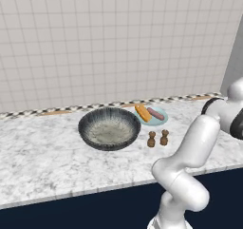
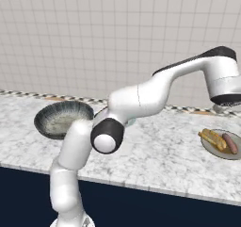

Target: Place one bun and one sausage from the bowl on each plate.

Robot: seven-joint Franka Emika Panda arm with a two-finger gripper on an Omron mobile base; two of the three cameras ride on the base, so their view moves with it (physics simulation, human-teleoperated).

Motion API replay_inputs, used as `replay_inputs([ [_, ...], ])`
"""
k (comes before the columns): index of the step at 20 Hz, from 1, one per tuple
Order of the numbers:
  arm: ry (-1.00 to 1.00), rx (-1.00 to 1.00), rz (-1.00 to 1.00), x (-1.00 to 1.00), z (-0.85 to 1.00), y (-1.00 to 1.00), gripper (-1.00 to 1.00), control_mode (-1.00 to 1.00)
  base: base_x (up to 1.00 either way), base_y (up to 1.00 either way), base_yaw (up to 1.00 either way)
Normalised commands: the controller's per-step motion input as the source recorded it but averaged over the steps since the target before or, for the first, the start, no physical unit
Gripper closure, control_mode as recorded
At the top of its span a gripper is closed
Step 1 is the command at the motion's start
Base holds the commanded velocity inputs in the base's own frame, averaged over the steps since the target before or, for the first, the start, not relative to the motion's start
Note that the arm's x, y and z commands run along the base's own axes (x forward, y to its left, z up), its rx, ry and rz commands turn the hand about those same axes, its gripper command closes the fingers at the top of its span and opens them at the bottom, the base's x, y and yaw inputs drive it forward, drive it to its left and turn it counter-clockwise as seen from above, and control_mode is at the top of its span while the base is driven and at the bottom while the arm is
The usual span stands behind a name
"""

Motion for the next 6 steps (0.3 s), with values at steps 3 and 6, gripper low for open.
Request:
replay_inputs([
  [3,-0.35,-0.35,0.00,-0.06,-0.12,1.00,-1.00,-1.00,0.00,0.00,0.00],
  [6,-0.22,-0.29,-0.03,0.25,-0.12,1.00,-1.00,-1.00,0.00,0.00,0.00],
])
